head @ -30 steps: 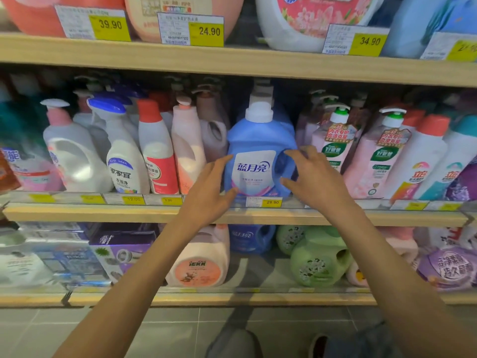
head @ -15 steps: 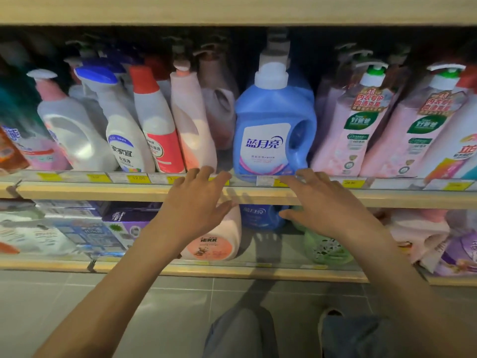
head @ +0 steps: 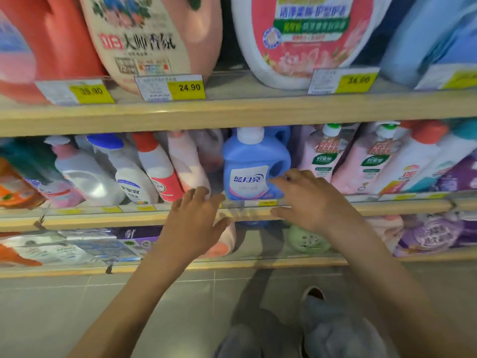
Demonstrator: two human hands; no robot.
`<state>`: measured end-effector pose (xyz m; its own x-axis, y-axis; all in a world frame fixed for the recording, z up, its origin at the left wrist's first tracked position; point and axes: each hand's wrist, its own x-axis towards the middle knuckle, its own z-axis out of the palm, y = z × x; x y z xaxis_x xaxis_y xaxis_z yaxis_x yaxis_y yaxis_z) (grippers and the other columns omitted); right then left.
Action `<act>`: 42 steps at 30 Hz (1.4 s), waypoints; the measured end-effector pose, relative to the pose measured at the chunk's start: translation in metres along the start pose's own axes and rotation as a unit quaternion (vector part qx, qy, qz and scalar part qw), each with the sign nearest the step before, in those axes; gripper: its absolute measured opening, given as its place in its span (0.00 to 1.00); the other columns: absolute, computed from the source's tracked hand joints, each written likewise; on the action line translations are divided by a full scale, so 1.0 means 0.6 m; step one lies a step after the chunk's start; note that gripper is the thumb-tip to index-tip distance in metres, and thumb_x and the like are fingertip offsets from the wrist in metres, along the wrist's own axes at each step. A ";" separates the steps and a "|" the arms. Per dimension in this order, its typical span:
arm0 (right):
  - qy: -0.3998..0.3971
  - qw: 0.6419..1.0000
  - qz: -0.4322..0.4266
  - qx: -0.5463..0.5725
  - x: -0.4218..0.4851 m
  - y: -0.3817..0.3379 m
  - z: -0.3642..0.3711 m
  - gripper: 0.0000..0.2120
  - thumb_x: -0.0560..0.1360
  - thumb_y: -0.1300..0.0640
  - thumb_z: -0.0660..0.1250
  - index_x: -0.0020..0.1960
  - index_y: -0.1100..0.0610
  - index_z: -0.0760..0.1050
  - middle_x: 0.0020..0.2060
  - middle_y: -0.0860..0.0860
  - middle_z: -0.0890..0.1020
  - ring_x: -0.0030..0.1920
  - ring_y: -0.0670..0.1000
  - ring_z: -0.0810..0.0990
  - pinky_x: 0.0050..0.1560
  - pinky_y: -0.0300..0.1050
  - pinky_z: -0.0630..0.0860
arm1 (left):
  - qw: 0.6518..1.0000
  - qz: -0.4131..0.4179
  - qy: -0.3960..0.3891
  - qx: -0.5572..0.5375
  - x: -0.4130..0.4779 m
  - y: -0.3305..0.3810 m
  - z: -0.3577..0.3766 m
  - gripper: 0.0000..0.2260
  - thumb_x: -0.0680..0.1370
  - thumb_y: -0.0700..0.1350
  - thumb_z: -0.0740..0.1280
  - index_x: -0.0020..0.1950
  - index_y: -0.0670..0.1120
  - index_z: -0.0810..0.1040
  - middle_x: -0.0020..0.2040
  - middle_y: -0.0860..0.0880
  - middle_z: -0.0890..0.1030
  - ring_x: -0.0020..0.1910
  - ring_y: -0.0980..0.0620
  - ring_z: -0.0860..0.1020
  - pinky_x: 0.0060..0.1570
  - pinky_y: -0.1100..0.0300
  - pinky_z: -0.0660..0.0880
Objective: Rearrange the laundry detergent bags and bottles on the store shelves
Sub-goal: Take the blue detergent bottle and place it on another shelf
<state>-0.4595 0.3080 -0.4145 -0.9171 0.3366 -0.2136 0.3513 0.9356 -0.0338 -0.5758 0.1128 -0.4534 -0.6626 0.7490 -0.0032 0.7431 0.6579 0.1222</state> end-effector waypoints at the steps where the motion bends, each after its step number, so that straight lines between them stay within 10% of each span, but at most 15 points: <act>1: -0.003 1.000 0.004 0.006 -0.010 0.000 -0.018 0.29 0.78 0.42 0.64 0.75 0.50 0.62 0.69 0.54 0.68 0.68 0.58 0.68 0.63 0.53 0.70 | 1.000 -0.002 0.002 0.011 -0.004 0.005 -0.022 0.22 0.75 0.56 0.72 0.66 0.49 0.77 0.62 0.43 0.77 0.62 0.38 0.76 0.56 0.44 0.74; 23: -0.001 0.996 0.085 0.028 -0.381 -0.026 -0.494 0.29 0.77 0.42 0.65 0.74 0.49 0.64 0.65 0.54 0.72 0.67 0.59 0.70 0.64 0.56 0.69 | 0.990 0.081 -0.067 0.095 -0.162 0.177 -0.588 0.22 0.81 0.58 0.61 0.73 0.52 0.66 0.69 0.46 0.71 0.71 0.42 0.66 0.68 0.46 0.66; 42: 0.031 0.996 0.062 0.052 -0.618 0.137 -0.663 0.33 0.78 0.41 0.65 0.78 0.48 0.59 0.73 0.55 0.67 0.70 0.58 0.69 0.65 0.53 0.71 | 0.998 0.009 -0.021 0.062 -0.255 0.437 -0.776 0.26 0.81 0.60 0.61 0.76 0.51 0.63 0.70 0.45 0.71 0.69 0.41 0.71 0.60 0.46 0.71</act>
<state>-0.1658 0.3021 0.0505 -0.8745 0.4569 -0.1628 0.4766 0.8718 -0.1131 -0.3233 0.1339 0.0414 -0.6460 0.7621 -0.0438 0.7628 0.6466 -0.0011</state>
